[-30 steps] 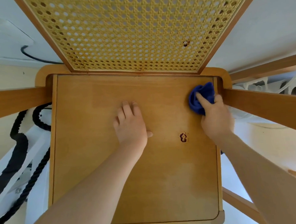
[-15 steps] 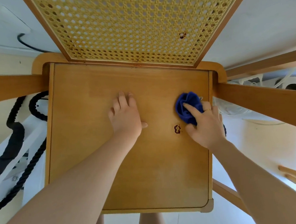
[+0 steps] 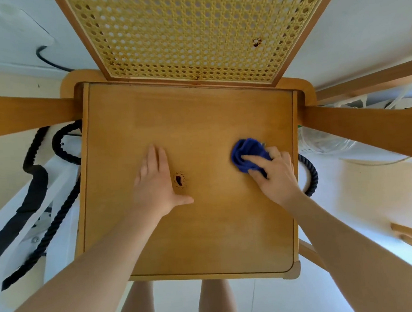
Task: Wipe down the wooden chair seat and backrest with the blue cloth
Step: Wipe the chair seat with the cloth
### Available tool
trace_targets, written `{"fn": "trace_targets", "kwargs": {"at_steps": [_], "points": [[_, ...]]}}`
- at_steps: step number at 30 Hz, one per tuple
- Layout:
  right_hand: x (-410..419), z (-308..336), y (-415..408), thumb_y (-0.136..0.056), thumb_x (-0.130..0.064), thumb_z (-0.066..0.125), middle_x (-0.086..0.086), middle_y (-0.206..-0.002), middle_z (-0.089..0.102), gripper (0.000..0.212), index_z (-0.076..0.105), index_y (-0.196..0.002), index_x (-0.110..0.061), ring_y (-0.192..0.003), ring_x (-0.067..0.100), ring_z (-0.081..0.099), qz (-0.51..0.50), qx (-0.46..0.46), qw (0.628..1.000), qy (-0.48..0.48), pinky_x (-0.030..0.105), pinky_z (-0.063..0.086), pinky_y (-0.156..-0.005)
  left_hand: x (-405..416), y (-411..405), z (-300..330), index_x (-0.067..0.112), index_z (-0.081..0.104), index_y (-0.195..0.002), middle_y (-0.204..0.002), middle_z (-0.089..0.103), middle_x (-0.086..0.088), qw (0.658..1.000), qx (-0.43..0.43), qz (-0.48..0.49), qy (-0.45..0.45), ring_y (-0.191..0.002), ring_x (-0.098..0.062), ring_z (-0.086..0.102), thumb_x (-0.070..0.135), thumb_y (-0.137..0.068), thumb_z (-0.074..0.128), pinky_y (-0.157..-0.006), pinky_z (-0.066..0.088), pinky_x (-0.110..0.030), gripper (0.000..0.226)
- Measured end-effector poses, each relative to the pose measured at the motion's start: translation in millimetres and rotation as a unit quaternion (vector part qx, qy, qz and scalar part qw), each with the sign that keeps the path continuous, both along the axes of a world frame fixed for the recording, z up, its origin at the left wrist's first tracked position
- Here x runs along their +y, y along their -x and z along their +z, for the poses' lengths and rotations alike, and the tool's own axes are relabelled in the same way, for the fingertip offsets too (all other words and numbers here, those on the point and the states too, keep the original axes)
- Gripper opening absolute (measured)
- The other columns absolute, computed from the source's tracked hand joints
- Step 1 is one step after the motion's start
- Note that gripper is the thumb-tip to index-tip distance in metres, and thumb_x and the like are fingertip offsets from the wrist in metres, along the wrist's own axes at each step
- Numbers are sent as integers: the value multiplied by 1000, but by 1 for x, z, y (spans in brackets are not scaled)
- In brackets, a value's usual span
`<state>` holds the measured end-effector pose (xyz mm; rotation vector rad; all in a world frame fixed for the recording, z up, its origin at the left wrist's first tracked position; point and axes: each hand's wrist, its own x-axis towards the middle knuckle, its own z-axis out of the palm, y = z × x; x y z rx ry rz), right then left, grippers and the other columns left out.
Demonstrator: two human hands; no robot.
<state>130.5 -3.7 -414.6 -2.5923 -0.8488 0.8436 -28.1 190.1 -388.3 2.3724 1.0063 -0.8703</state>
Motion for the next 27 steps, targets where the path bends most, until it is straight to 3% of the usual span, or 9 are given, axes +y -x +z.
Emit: {"fn": "trace_targets", "kwargs": {"at_steps": [5,11,15,17,19,24,27], "points": [[2,-5,-10,-90,-16,57,8,-111,47,42,57,-126,-37,-100,30,39,31,-14,999,-17,39,37,-93,6,3,-6,14,-22,-144,-150,-28,-14,995,37,-91,-15,-141,-31,-12,66,-54,74,-114,3,-41,142],[16,-8,3,-93,-16,53,13,-117,47,39,57,-127,-35,-103,31,42,-96,-44,994,-34,44,42,-94,6,9,-10,15,-23,-143,-149,-29,-14,990,41,-125,-42,-141,-29,-12,64,-55,75,-114,4,-39,141],[6,-1,35,-87,-10,57,5,-105,45,47,57,-127,-35,-96,24,41,39,-1,999,-36,38,43,-89,4,7,-8,15,-23,-143,-150,-27,-15,989,49,-127,-51,-141,-29,-10,64,-54,76,-115,5,-39,142],[6,1,24,-87,-12,58,2,-99,42,47,56,-127,-36,-93,26,44,76,-26,996,-29,39,44,-85,3,6,-7,15,-23,-143,-150,-26,-14,989,49,-127,-55,-141,-29,-9,63,-54,76,-114,6,-40,142],[10,-4,5,-88,-15,57,4,-100,45,45,56,-128,-35,-92,28,46,55,-68,996,-28,42,46,-85,3,5,-7,15,-23,-143,-150,-26,-14,989,51,-128,-58,-141,-29,-8,63,-54,76,-114,7,-40,142],[24,-15,5,-92,-20,52,12,-114,49,41,52,-131,-34,-98,29,48,-118,-101,988,-19,44,49,-83,3,7,-9,16,-23,-143,-150,-27,-12,989,50,-126,-54,-141,-28,-10,62,-54,77,-114,7,-40,142],[28,-7,40,-87,-17,56,12,-110,50,47,52,-131,-32,-91,28,50,-41,-90,995,-18,39,50,-74,3,7,-7,15,-23,-143,-150,-26,-13,989,56,-125,-55,-141,-29,-10,62,-54,77,-114,8,-40,142]]}}
